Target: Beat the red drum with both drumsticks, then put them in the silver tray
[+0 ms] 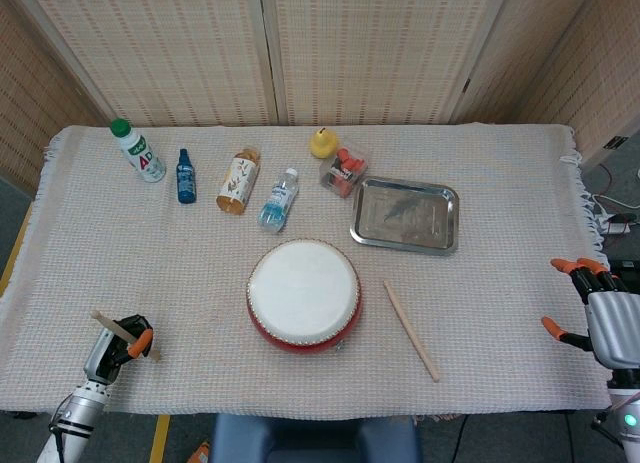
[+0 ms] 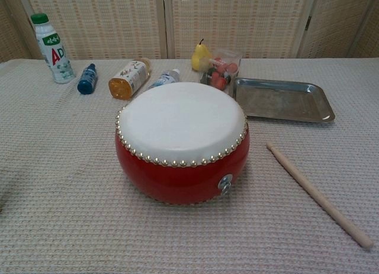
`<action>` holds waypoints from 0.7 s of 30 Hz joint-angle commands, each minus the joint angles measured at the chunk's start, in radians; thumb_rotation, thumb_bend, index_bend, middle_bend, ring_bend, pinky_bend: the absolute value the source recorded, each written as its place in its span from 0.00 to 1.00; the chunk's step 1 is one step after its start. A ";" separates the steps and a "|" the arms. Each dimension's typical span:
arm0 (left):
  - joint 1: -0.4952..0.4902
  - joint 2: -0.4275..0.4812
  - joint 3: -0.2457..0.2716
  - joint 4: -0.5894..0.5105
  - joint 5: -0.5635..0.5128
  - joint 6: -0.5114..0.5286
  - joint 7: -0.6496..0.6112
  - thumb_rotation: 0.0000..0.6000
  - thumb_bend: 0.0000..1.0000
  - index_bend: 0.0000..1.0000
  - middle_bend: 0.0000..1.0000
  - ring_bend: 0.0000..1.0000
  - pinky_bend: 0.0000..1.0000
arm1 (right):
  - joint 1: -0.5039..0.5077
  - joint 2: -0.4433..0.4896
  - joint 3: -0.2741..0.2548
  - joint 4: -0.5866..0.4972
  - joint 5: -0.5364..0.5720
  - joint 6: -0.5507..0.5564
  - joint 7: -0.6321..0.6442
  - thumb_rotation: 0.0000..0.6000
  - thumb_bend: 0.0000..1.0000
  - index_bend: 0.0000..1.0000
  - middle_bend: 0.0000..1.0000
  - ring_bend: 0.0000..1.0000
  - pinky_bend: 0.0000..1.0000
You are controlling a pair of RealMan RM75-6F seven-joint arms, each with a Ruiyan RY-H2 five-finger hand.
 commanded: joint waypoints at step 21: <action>0.013 -0.041 0.037 0.058 0.016 -0.019 -0.001 0.70 0.31 0.71 0.80 0.71 0.76 | 0.006 -0.004 0.002 -0.007 0.007 -0.009 -0.017 1.00 0.08 0.24 0.27 0.17 0.31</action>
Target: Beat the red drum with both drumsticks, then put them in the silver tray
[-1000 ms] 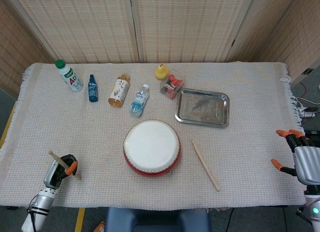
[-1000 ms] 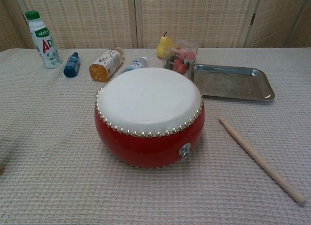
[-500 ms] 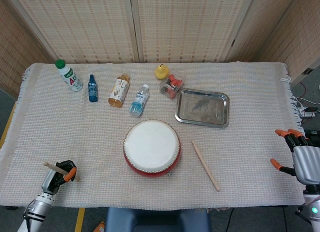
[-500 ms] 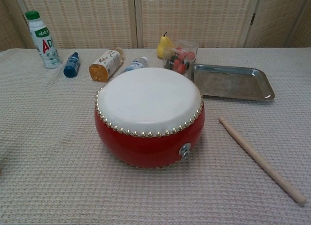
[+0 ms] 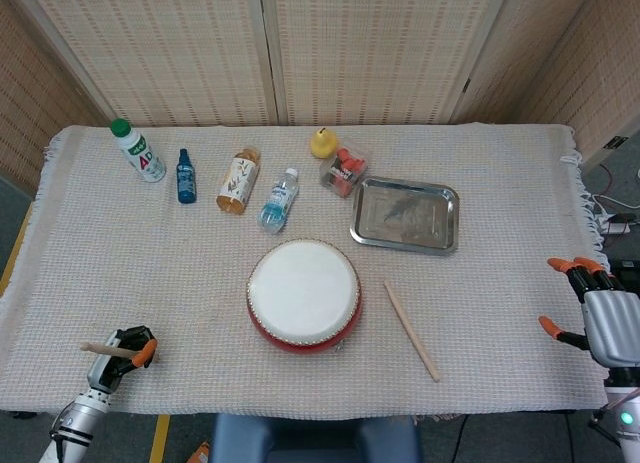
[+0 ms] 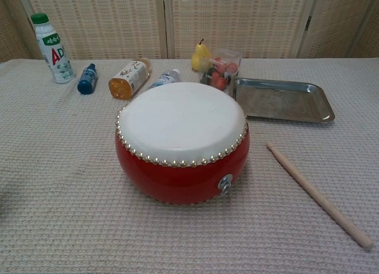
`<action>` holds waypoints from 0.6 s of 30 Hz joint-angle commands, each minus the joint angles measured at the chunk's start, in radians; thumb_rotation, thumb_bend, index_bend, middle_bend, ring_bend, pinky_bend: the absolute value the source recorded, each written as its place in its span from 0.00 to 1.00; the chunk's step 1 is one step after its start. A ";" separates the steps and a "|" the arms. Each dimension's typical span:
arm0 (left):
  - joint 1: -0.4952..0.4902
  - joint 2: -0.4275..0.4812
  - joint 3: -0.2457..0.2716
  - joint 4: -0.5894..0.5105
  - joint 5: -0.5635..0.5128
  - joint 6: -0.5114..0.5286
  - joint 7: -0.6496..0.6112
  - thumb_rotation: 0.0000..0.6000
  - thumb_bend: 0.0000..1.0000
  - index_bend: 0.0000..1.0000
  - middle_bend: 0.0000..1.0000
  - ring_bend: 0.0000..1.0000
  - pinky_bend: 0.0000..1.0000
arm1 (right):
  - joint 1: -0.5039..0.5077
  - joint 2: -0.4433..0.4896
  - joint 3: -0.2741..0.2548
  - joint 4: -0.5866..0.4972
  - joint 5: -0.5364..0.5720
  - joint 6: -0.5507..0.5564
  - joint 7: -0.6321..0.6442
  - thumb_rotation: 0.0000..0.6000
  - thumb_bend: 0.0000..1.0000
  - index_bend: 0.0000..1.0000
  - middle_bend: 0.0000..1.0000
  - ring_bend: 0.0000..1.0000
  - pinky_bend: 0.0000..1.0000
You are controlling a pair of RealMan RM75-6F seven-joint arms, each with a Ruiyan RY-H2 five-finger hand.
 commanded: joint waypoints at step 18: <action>-0.027 -0.039 -0.008 0.010 -0.006 -0.041 0.036 0.69 0.31 0.73 0.84 0.73 0.77 | -0.009 0.001 -0.003 -0.003 0.004 0.010 -0.001 1.00 0.08 0.24 0.27 0.17 0.31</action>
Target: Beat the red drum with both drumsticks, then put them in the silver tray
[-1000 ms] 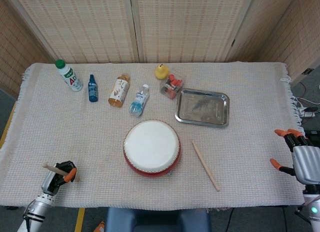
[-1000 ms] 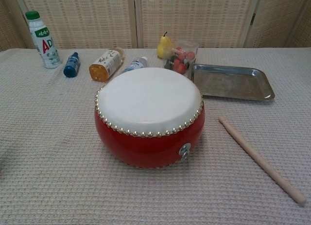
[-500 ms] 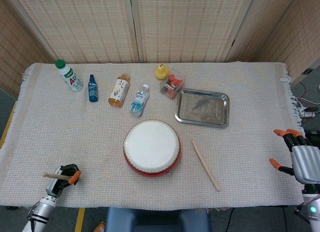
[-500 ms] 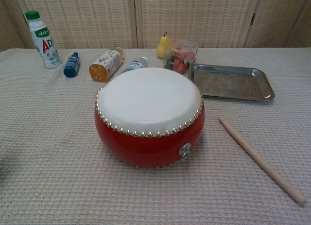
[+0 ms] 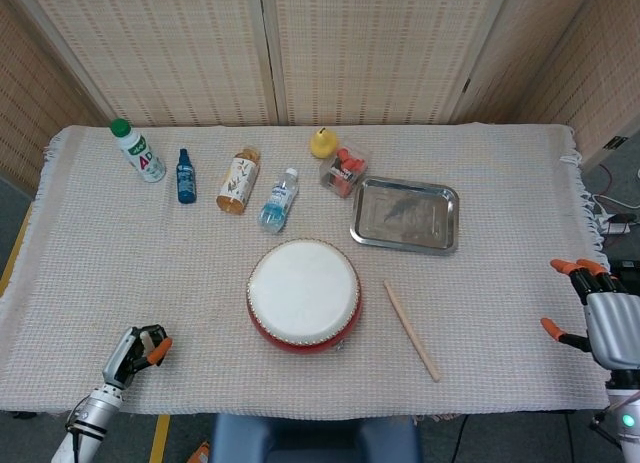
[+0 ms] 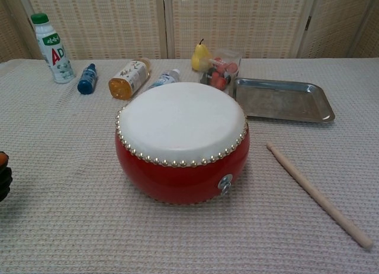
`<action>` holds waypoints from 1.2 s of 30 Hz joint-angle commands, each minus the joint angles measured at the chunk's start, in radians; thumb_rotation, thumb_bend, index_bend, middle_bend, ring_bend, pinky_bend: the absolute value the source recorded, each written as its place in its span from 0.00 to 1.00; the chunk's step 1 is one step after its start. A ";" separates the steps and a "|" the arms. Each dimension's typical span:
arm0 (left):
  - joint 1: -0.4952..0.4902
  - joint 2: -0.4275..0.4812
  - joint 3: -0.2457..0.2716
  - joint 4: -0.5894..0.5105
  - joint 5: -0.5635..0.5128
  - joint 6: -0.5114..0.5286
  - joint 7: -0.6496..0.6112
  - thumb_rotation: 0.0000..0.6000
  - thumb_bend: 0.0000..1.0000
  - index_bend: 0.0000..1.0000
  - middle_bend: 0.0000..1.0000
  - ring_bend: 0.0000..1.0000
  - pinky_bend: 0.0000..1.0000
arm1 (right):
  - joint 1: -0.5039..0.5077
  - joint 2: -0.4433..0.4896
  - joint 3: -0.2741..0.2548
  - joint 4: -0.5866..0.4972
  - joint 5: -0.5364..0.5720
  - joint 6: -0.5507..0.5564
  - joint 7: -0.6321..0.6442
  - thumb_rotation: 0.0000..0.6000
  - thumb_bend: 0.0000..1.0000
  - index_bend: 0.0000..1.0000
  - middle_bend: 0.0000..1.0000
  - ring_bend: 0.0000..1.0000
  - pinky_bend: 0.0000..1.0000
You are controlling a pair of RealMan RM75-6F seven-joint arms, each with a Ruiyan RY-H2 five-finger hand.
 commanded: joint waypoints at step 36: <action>0.046 -0.009 0.015 0.089 -0.003 0.040 -0.105 1.00 0.37 0.85 0.99 0.88 0.89 | 0.015 0.000 0.005 -0.022 -0.008 -0.009 -0.027 1.00 0.08 0.24 0.27 0.17 0.31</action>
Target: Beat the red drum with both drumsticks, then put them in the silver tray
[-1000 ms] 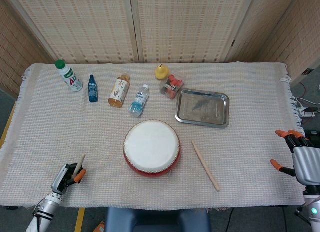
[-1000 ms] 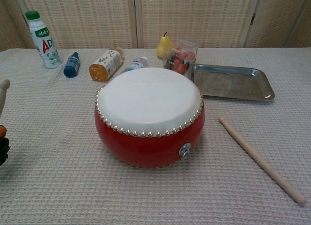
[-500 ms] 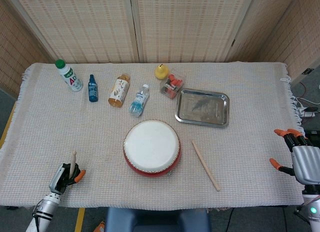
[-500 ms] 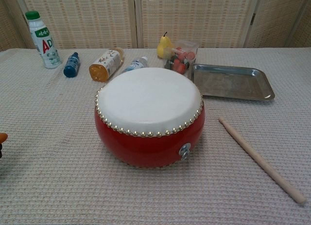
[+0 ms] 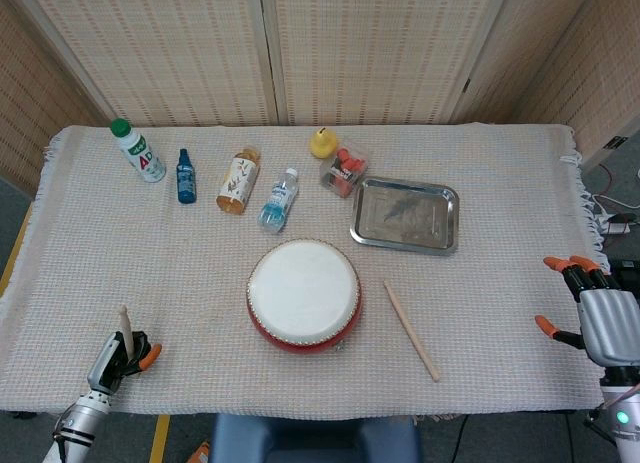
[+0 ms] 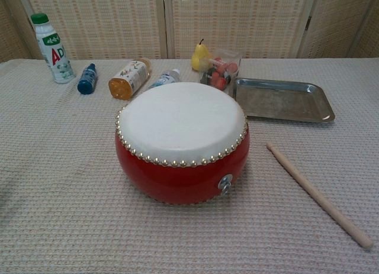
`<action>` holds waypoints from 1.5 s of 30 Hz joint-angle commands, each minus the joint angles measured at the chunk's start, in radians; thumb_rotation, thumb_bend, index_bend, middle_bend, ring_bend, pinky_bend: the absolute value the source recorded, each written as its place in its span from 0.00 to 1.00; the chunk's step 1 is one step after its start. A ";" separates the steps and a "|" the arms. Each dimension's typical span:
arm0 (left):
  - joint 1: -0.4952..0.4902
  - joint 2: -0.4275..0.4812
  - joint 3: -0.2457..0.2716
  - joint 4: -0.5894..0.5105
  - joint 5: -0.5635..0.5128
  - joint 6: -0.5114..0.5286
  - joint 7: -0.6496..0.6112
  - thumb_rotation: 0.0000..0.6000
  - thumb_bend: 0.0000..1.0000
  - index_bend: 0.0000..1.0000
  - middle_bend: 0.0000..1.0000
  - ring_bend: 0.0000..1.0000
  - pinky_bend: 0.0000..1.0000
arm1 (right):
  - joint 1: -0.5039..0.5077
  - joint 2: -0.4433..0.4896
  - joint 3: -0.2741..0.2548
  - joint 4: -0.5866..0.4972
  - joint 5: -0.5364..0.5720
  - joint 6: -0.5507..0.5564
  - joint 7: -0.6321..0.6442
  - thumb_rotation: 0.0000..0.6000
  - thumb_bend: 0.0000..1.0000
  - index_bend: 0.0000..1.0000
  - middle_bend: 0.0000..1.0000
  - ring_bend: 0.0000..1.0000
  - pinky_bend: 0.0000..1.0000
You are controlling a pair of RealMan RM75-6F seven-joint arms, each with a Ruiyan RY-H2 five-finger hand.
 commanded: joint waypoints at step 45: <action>-0.112 0.150 -0.145 -0.141 0.054 0.134 0.914 1.00 1.00 1.00 1.00 1.00 1.00 | 0.134 -0.003 -0.048 0.006 0.016 -0.297 0.027 1.00 0.08 0.27 0.27 0.17 0.31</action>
